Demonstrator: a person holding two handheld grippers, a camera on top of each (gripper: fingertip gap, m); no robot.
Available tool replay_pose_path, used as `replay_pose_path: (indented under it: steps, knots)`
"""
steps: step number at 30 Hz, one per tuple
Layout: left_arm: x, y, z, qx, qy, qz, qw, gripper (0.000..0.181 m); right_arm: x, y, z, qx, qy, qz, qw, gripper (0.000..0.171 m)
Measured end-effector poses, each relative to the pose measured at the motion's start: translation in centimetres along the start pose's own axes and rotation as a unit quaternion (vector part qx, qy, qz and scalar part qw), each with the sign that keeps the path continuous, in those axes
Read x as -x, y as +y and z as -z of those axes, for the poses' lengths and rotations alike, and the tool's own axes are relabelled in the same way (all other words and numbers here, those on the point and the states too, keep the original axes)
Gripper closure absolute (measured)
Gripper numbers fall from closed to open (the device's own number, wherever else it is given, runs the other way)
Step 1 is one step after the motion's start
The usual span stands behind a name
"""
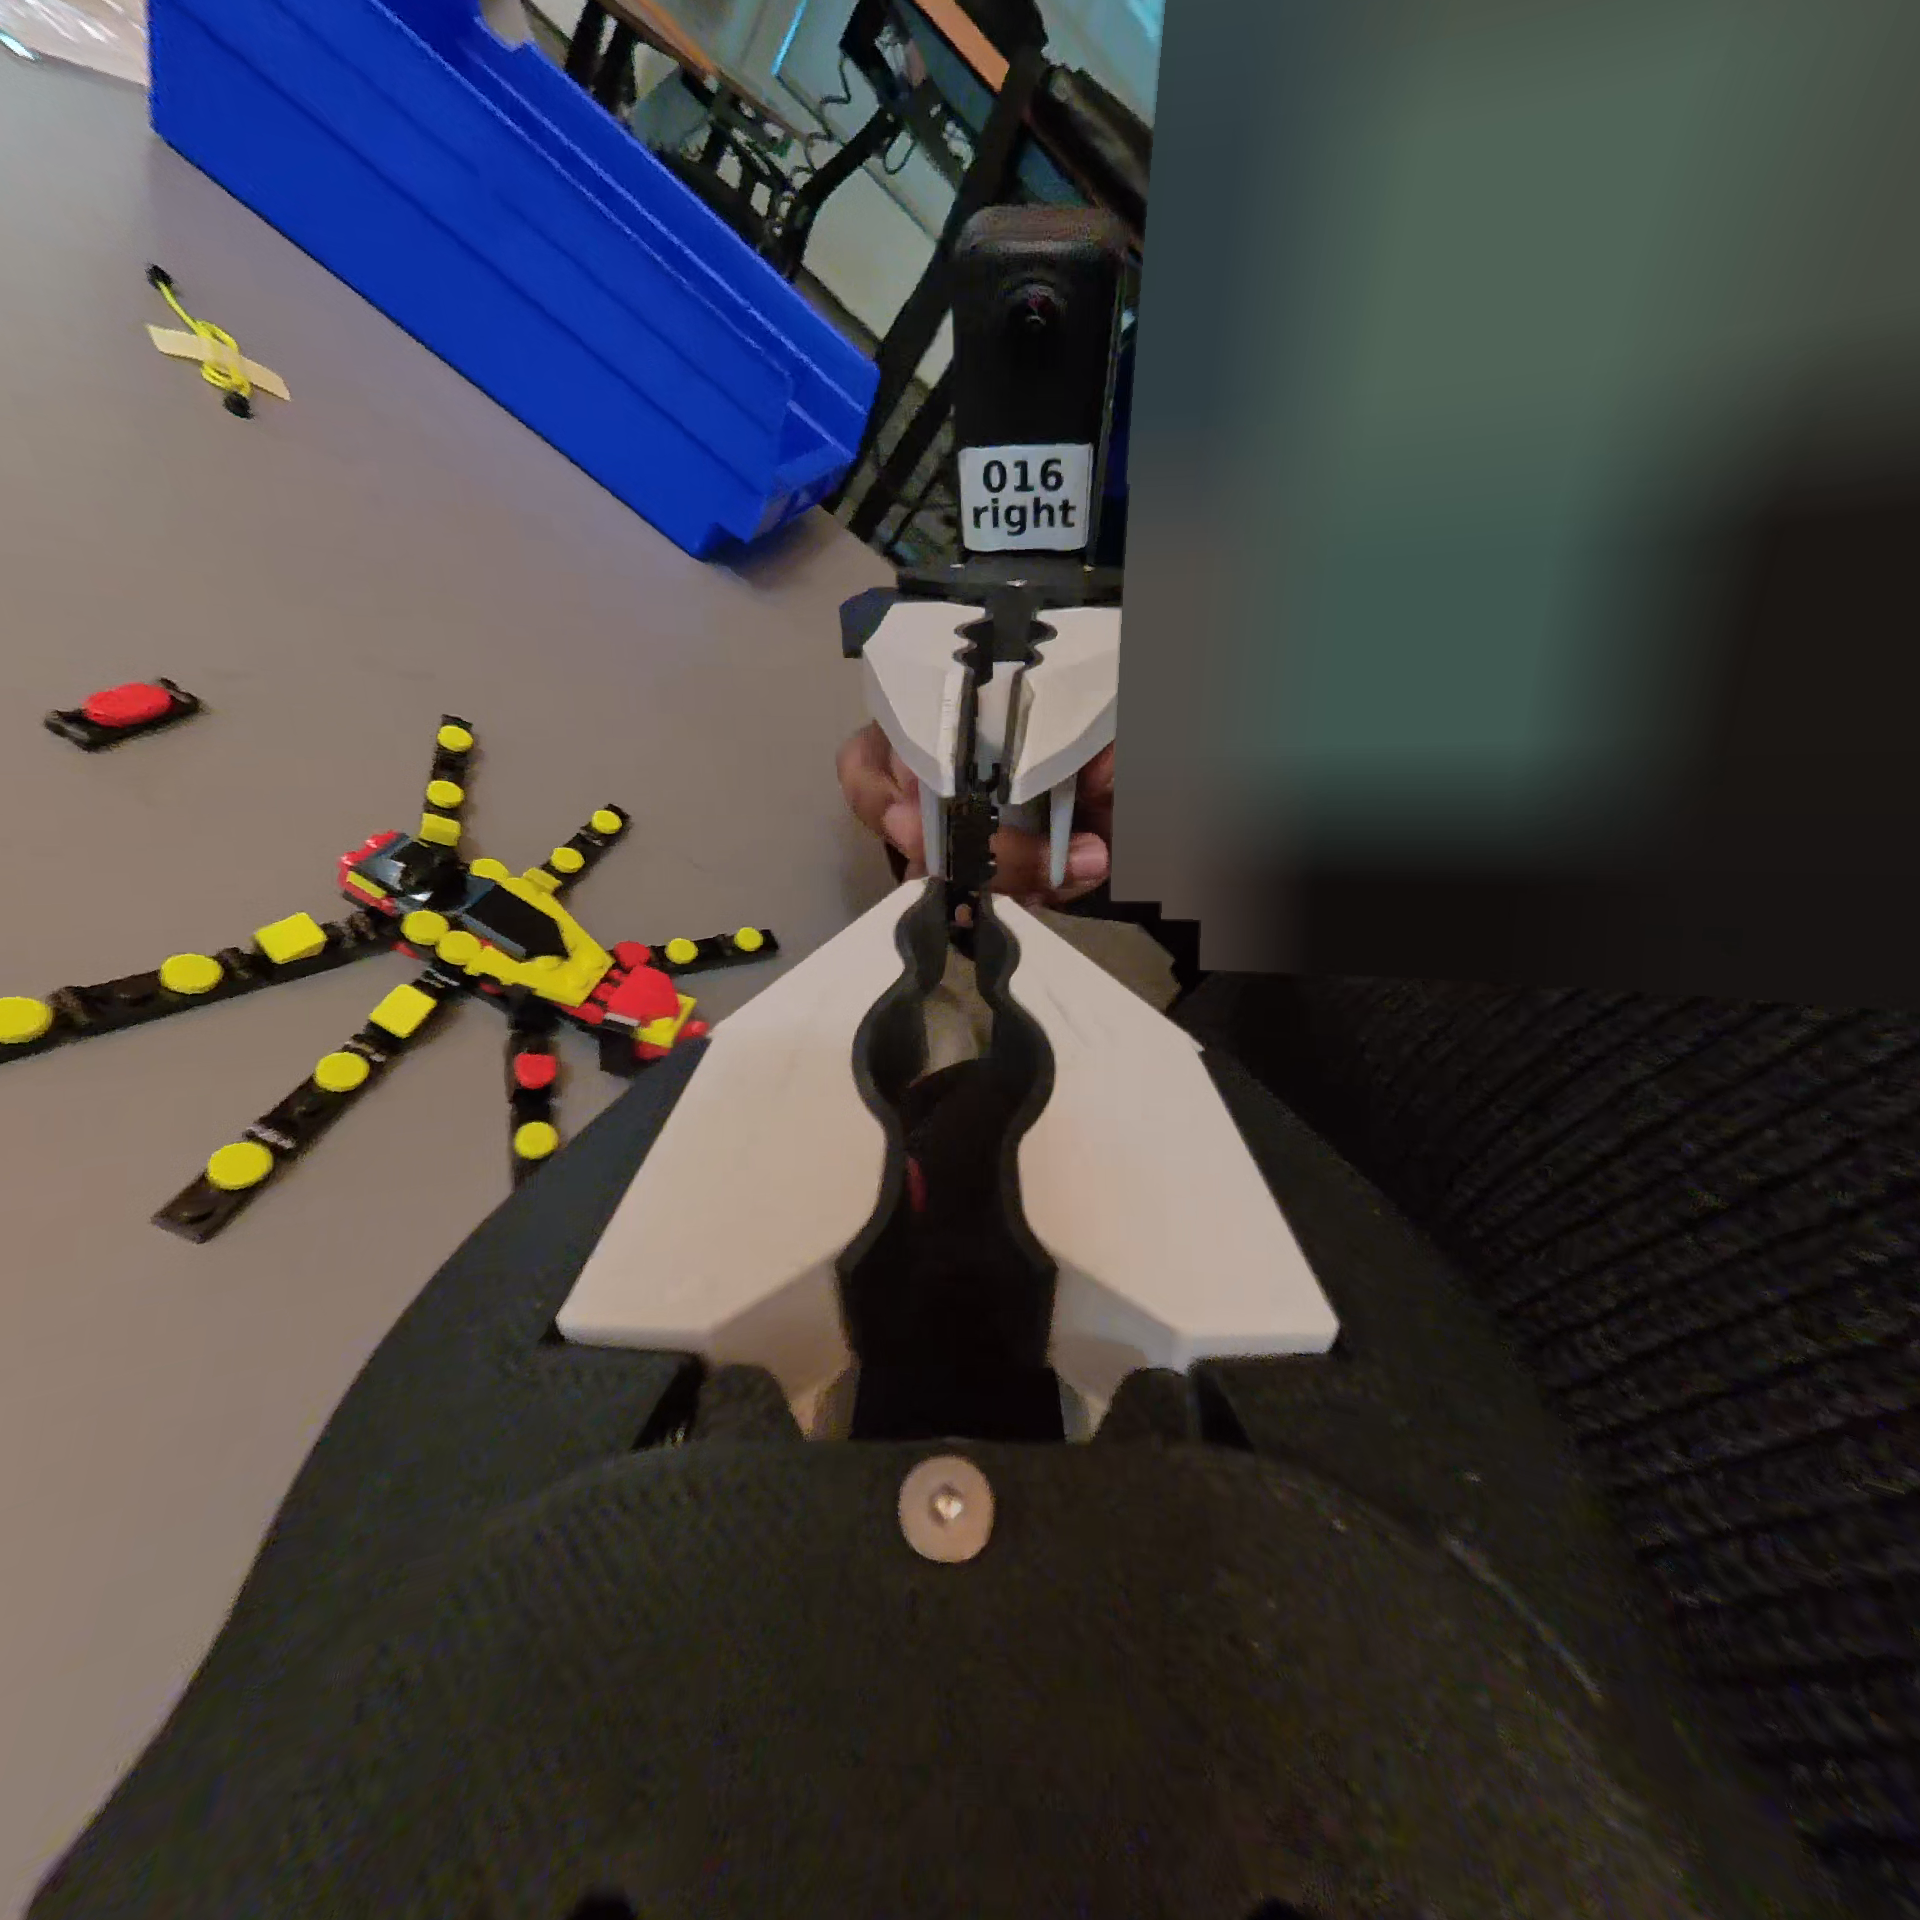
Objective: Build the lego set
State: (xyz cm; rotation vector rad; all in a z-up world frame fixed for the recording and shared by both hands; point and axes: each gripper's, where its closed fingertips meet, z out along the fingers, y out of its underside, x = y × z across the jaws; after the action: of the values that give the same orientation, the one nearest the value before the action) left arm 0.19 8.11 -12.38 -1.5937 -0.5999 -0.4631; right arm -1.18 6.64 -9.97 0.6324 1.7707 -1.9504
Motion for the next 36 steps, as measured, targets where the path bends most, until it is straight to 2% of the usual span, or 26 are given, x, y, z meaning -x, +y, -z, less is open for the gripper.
replay_pose_path:
  steps: [8, 16, 24, 26, 27, 29, 30, 33, 36]
  knots:
    - [-1.1, -0.3, 0.0, -0.019, 0.075, 0.109, 0.991, 0.181, 1.6, -0.2, 0.0, 0.002, -0.016, 0.084, 0.996, 0.168]
    - [-1.5, -0.7, 0.0, -0.039, 0.116, 0.179, 0.976, 0.181, 2.3, -0.4, 0.1, -0.003, -0.031, 0.108, 0.994, 0.168]
    - [-1.1, -0.6, 0.0, -0.038, 0.103, 0.175, 0.978, 0.181, 2.7, 0.3, -0.1, 0.018, -0.042, 0.123, 0.991, 0.169]
    - [-0.2, -0.9, 0.2, -0.053, 0.083, 0.176, 0.979, 0.181, 3.9, 1.9, -0.7, 0.06, -0.077, 0.138, 0.986, 0.171]
    - [0.1, -1.7, 0.8, -0.071, 0.093, 0.188, 0.975, 0.181, 3.4, 3.0, -1.3, 0.088, -0.052, 0.162, 0.982, 0.171]
    - [0.1, -2.2, 1.4, -0.077, 0.092, 0.166, 0.979, 0.181, 3.4, 2.5, -1.6, 0.075, -0.018, 0.222, 0.972, 0.171]
    - [0.0, -2.0, 1.3, -0.07, 0.081, 0.143, 0.984, 0.181, 3.3, 2.0, -1.4, 0.067, -0.016, 0.223, 0.972, 0.171]
    - [0.6, -1.6, 1.0, -0.058, 0.051, 0.126, 0.989, 0.181, 2.2, 1.5, -0.6, 0.054, -0.011, 0.176, 0.983, 0.171]
    - [1.9, -1.4, 1.2, -0.054, 0.023, 0.128, 0.99, 0.181, 1.1, -0.5, 0.3, 0.003, 0.002, 0.128, 0.992, 0.171]
